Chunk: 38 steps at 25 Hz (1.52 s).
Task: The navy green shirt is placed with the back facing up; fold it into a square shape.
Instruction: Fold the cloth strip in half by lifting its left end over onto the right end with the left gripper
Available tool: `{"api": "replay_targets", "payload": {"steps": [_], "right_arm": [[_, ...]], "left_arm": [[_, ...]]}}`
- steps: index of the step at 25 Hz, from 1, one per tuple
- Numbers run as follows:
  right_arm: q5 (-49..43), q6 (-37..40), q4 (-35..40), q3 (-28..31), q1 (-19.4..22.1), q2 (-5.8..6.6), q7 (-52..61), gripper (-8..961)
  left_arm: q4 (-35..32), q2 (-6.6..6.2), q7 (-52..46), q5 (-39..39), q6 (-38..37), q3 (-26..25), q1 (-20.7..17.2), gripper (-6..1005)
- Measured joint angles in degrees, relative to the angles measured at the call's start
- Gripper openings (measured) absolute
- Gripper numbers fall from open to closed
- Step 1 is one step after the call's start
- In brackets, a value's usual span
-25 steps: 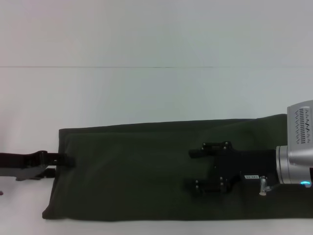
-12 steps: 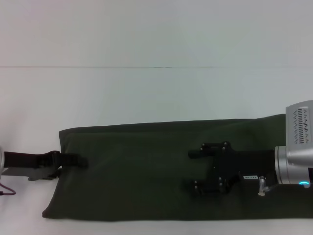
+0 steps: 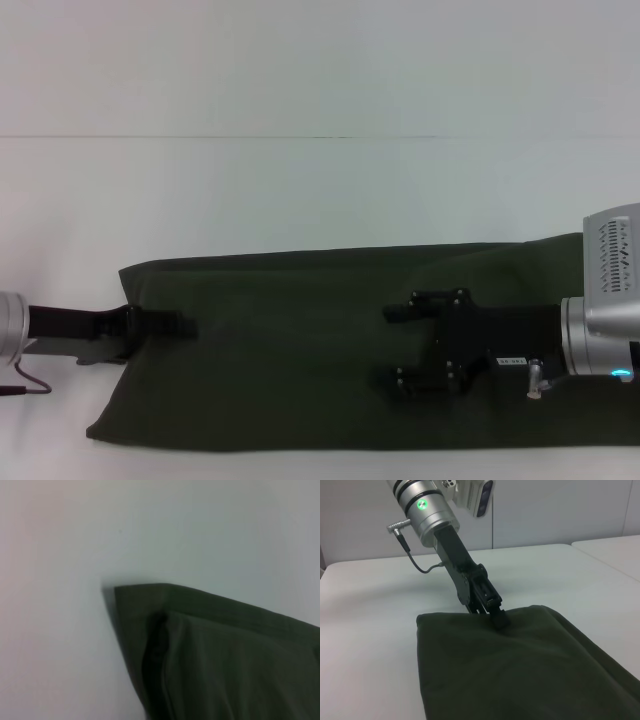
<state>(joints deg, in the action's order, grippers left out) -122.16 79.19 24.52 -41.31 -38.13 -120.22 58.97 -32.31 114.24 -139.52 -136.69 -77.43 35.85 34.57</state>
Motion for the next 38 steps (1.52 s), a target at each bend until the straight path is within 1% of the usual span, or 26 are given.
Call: {"api": "replay_targets", "payload": {"steps": [4,7,9,12,14,18,21,29,33,36,38], "right_arm": [[0.0,0.01,0.0,0.0,-0.01,0.08,0.0,752],[0.0,0.01,0.03,0.03,-0.03,0.09,0.0,752],[0.0,0.01,0.08,0.08,-0.08,0.09,0.0,752],[0.0,0.01,0.19,0.18,-0.13,0.09,0.0,751],[0.0,0.0,0.23,0.26,-0.18,0.09,0.01,751],[0.0,0.0,0.33,0.38,-0.2,0.09,0.14,751],[0.0,0.0,0.32,0.4,-0.2,0.08,0.15,751],[0.0,0.1,0.4,0.47,-0.19,0.09,0.18,750],[0.17,0.12,0.43,0.45,-0.19,0.09,0.18,750],[0.73,0.17,0.32,0.39,-0.14,0.09,0.18,749],[0.9,0.3,0.31,0.48,-0.02,0.1,0.19,749]], "left_arm": [[-0.02,0.01,-0.5,0.45,0.01,-0.53,0.03,816],[-0.18,0.25,-1.05,0.49,0.33,-0.61,0.1,815],[-0.35,0.32,-1.79,0.19,0.75,0.49,0.34,769],[-0.46,0.18,-2.25,-0.1,1.23,3.92,0.74,701],[-0.47,0.12,-2.23,-0.11,1.62,5.3,1.02,632],[-0.51,0.0,-2.08,-0.11,1.69,5.3,1.3,494],[-0.55,-0.2,-2.03,-0.11,1.69,5.15,1.3,426],[-0.57,-0.26,-1.57,-0.09,1.67,5.41,1.38,244],[-0.57,-0.26,-0.93,-0.07,1.49,5.44,1.38,79],[-0.57,-0.37,-0.77,-0.06,1.35,5.44,1.35,79],[-0.57,-1.26,-0.75,-0.06,1.0,5.41,1.11,79]]}}
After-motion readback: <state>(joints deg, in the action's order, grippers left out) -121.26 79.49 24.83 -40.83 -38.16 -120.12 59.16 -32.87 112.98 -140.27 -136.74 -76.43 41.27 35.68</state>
